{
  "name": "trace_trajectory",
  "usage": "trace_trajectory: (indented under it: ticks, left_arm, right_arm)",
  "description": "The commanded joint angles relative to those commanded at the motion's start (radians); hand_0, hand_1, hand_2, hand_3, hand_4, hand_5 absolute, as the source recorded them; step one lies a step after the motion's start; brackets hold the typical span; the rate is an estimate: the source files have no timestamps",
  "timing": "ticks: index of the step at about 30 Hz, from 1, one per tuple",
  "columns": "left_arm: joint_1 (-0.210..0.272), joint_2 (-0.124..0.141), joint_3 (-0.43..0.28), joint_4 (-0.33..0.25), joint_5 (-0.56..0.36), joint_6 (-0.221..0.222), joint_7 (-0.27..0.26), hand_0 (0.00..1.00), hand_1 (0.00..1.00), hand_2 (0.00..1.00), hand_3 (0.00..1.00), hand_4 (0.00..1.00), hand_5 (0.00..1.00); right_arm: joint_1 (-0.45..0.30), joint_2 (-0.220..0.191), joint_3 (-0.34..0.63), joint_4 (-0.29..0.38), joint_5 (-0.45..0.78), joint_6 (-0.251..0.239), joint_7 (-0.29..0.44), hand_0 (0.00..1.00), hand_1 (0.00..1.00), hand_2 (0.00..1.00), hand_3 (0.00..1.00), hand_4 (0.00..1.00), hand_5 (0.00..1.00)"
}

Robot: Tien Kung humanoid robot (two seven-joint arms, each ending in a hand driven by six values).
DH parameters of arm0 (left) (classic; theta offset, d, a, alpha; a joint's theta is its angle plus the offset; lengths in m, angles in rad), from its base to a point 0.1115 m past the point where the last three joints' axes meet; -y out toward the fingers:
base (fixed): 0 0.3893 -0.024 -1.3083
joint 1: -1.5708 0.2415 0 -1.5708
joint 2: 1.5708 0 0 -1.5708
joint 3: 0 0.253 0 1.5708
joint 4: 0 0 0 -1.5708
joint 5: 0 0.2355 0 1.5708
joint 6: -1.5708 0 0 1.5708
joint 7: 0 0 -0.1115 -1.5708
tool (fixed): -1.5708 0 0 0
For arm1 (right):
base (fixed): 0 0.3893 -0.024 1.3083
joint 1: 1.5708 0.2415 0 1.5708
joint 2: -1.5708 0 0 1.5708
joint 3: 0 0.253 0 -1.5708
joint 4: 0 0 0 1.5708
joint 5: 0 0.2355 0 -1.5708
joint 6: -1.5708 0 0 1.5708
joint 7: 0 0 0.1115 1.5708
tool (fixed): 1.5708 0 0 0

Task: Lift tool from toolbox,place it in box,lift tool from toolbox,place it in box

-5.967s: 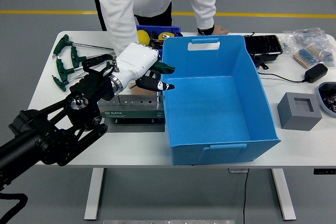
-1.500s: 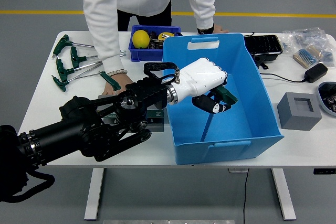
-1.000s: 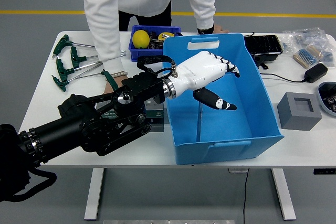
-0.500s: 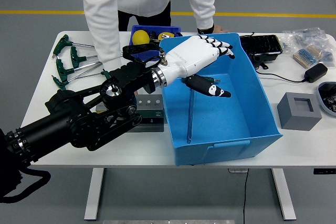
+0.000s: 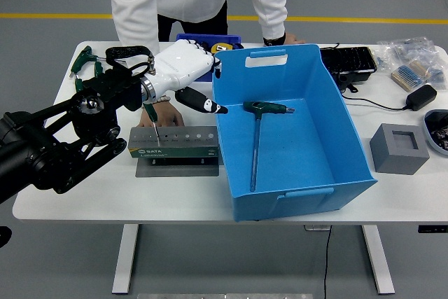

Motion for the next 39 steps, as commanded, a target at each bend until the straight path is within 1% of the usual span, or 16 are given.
trace_trajectory:
  ticks: [1, 2, 5, 7, 8, 9, 13, 14, 19, 20, 25, 26, 31, 32, 37, 39]
  left_arm:
    - [0.005, 0.011, 0.001, -0.007, -0.005, -0.019, 0.005, 0.708, 0.638, 0.623, 0.514, 0.879, 0.855]
    - [0.009, 0.017, 0.001, -0.012, -0.007, -0.031, 0.008, 0.732, 0.642, 0.62, 0.509, 0.831, 0.857]
    - [0.025, 0.041, 0.011, -0.03, -0.01, -0.083, 0.022, 0.732, 0.642, 0.62, 0.509, 0.831, 0.857]
    - [0.03, 0.05, 0.019, -0.035, -0.007, -0.103, 0.025, 0.732, 0.642, 0.62, 0.509, 0.831, 0.857]
    - [0.033, 0.056, 0.029, -0.036, 0.003, -0.117, 0.027, 0.745, 0.658, 0.625, 0.499, 0.798, 0.842]
    - [0.036, 0.06, 0.036, -0.035, 0.01, -0.127, 0.028, 0.745, 0.658, 0.625, 0.499, 0.798, 0.842]
    - [0.044, 0.07, 0.045, -0.039, 0.02, -0.158, 0.035, 0.745, 0.658, 0.625, 0.499, 0.798, 0.842]
    - [0.045, 0.072, 0.048, -0.041, 0.022, -0.164, 0.037, 0.75, 0.653, 0.607, 0.486, 0.797, 0.849]
    - [0.042, 0.076, 0.068, -0.048, 0.046, -0.195, 0.042, 0.75, 0.653, 0.607, 0.486, 0.797, 0.849]
    - [0.042, 0.076, 0.069, -0.049, 0.05, -0.202, 0.043, 0.754, 0.633, 0.543, 0.43, 0.804, 0.869]
    - [0.042, 0.077, 0.07, -0.055, 0.05, -0.219, 0.046, 0.754, 0.633, 0.543, 0.43, 0.804, 0.869]
    - [0.042, 0.077, 0.071, -0.055, 0.051, -0.22, 0.046, 0.757, 0.596, 0.492, 0.347, 0.814, 0.903]
    - [0.036, 0.077, 0.083, -0.052, 0.059, -0.234, 0.051, 0.757, 0.596, 0.492, 0.347, 0.814, 0.903]
    - [0.035, 0.077, 0.085, -0.052, 0.06, -0.235, 0.051, 0.754, 0.556, 0.458, 0.313, 0.819, 0.917]
    - [0.029, 0.077, 0.098, -0.042, 0.066, -0.237, 0.052, 0.754, 0.556, 0.458, 0.313, 0.819, 0.917]
    - [0.027, 0.076, 0.1, -0.036, 0.069, -0.238, 0.052, 0.752, 0.532, 0.437, 0.302, 0.824, 0.923]
  right_arm:
    - [0.0, 0.0, 0.0, 0.0, 0.0, 0.0, 0.0, 0.713, 0.671, 0.761, 0.716, 0.911, 0.865]
    - [0.0, 0.0, -0.001, 0.0, 0.001, 0.0, 0.0, 0.714, 0.671, 0.76, 0.716, 0.911, 0.865]
    - [-0.001, 0.001, -0.003, 0.0, 0.004, 0.0, 0.001, 0.714, 0.671, 0.76, 0.716, 0.911, 0.865]
    - [-0.001, 0.001, -0.004, 0.0, 0.006, 0.0, 0.001, 0.714, 0.671, 0.76, 0.716, 0.911, 0.865]
    - [-0.001, 0.001, -0.005, 0.0, 0.007, -0.001, 0.001, 0.714, 0.671, 0.76, 0.716, 0.911, 0.865]
    - [-0.001, 0.001, -0.006, 0.0, 0.009, -0.001, 0.001, 0.714, 0.671, 0.76, 0.716, 0.911, 0.865]
    - [-0.002, 0.003, -0.011, 0.0, 0.017, -0.003, 0.002, 0.714, 0.671, 0.76, 0.716, 0.911, 0.865]
    - [-0.002, 0.004, -0.011, 0.0, 0.018, -0.003, 0.002, 0.714, 0.671, 0.76, 0.717, 0.911, 0.864]
    - [-0.004, 0.005, -0.009, 0.0, 0.013, -0.003, 0.0, 0.714, 0.671, 0.76, 0.717, 0.911, 0.864]
    - [-0.004, 0.005, -0.009, 0.0, 0.012, -0.003, -0.001, 0.714, 0.671, 0.76, 0.716, 0.911, 0.864]
    - [-0.007, 0.007, -0.008, 0.0, 0.011, -0.003, -0.001, 0.714, 0.671, 0.76, 0.716, 0.911, 0.864]
    - [-0.007, 0.007, -0.008, 0.0, 0.01, -0.003, -0.002, 0.712, 0.669, 0.76, 0.716, 0.91, 0.865]
    - [-0.007, 0.008, -0.005, 0.0, 0.005, -0.003, -0.004, 0.712, 0.669, 0.76, 0.716, 0.91, 0.865]
    - [-0.007, 0.008, -0.004, 0.0, 0.004, -0.004, -0.004, 0.712, 0.669, 0.76, 0.715, 0.91, 0.866]
    - [-0.007, 0.008, -0.004, 0.0, 0.006, -0.004, -0.004, 0.712, 0.669, 0.76, 0.715, 0.91, 0.866]
    - [-0.006, 0.008, -0.002, 0.0, 0.005, -0.003, -0.004, 0.713, 0.669, 0.759, 0.715, 0.91, 0.865]
